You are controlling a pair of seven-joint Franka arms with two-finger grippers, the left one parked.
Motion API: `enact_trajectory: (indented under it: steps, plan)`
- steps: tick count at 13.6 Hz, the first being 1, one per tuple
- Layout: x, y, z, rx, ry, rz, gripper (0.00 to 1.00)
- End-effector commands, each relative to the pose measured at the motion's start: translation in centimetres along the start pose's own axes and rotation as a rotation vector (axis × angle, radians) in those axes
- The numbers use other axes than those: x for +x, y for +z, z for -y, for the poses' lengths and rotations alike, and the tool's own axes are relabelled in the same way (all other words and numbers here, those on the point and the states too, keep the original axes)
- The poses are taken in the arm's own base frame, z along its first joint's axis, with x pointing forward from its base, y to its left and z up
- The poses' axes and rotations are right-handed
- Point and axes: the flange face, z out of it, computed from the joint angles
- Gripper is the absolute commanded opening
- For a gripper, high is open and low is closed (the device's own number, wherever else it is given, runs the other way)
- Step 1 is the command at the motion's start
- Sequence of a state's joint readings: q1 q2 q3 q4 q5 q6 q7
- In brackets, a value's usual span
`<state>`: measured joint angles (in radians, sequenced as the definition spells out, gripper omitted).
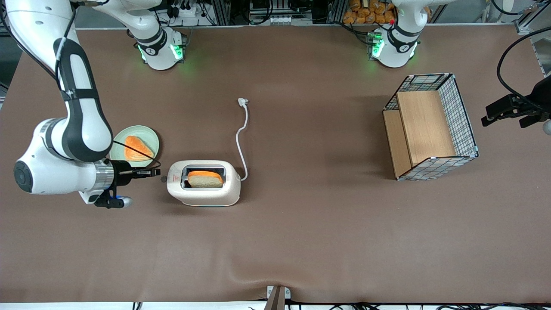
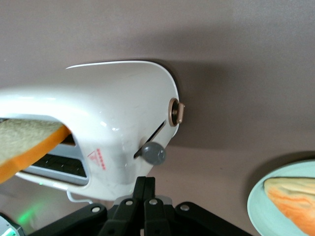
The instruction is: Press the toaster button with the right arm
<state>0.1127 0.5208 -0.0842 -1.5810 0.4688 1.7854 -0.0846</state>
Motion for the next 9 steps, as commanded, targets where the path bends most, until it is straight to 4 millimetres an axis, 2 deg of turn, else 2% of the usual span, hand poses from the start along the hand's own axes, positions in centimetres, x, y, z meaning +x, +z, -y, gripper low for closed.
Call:
enact_trajectory:
  steps: [1, 9]
  plan:
    - [0.8, 1.1, -0.3, 0.03, -0.008, -0.01, 0.0]
    - [2.3, 4.7, -2.5, 0.114, 0.016, 0.013, 0.0]
